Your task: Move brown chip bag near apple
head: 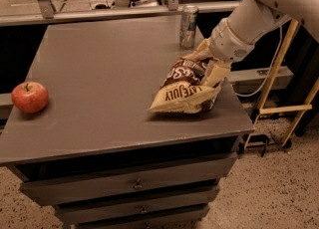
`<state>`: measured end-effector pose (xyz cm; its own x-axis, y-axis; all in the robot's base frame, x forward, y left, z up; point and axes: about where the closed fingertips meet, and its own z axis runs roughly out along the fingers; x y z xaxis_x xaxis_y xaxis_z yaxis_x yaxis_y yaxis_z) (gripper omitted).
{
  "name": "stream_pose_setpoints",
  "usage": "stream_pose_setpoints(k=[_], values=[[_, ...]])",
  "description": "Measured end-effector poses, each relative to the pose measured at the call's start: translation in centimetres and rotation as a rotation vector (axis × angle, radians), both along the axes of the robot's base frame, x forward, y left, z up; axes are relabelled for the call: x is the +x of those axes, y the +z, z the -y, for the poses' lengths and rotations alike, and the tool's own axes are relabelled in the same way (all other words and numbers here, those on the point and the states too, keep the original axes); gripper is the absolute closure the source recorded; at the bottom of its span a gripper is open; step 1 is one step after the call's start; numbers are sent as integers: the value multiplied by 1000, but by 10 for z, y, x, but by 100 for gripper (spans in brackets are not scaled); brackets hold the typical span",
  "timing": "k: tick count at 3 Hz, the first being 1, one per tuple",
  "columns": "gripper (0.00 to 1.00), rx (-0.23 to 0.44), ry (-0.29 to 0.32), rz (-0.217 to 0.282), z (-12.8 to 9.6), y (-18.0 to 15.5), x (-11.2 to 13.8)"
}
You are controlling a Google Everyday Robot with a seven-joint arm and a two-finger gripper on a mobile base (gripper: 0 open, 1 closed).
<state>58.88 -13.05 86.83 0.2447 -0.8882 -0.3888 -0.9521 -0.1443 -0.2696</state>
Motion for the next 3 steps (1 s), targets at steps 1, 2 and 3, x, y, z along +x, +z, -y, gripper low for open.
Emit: stream_pose_setpoints(k=[1, 2, 3], values=[[94, 0, 0, 0, 0, 4, 0], [100, 0, 0, 0, 0, 6, 0], [100, 17, 33, 15, -15, 18, 2]])
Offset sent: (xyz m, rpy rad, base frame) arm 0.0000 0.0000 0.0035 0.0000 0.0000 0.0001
